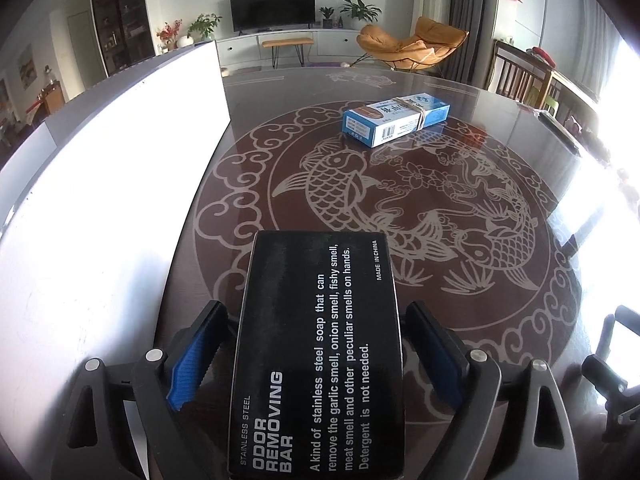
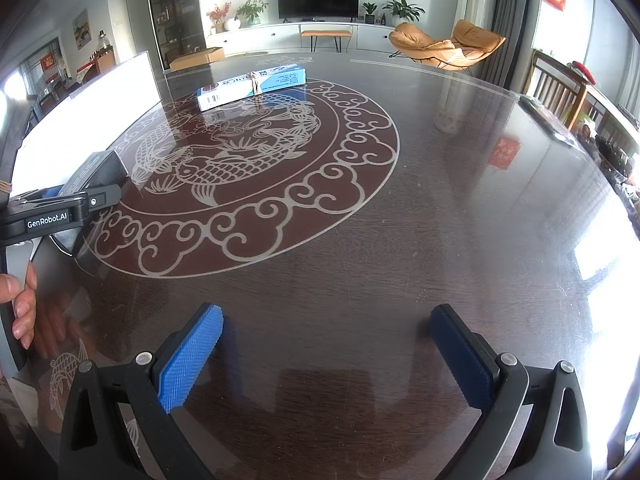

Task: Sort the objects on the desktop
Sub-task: 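Grasp the blue-white medicine box with the right gripper while the left gripper holds the black box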

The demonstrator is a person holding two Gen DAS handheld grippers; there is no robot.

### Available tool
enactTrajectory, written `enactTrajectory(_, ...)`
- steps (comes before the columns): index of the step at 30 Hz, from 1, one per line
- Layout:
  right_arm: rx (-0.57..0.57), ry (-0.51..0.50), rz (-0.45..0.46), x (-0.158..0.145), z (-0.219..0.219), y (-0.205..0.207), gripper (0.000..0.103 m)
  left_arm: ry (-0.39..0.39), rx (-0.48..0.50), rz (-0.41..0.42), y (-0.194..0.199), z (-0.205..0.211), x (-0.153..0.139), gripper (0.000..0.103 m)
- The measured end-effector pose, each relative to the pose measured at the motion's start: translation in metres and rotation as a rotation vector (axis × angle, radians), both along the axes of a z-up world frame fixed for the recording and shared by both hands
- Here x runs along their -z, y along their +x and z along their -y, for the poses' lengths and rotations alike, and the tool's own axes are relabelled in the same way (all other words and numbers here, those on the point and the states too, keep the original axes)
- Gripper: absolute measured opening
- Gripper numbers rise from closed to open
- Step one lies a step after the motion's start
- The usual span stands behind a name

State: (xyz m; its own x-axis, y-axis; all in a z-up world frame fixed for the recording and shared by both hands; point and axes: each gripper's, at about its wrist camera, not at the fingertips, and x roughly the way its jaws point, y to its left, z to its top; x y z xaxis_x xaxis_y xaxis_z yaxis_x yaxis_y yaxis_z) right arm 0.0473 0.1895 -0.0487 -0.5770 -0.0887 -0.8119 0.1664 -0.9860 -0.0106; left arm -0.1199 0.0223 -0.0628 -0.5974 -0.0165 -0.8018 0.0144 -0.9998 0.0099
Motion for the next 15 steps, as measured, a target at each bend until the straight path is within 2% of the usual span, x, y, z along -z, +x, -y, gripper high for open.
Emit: enactTrajectory(15,-0.009,-0.012,-0.002,-0.0011,-0.0011,-0.0012,0.103,0.001,0.005,0.003,-0.0015,-0.0008,0.0009,0.093)
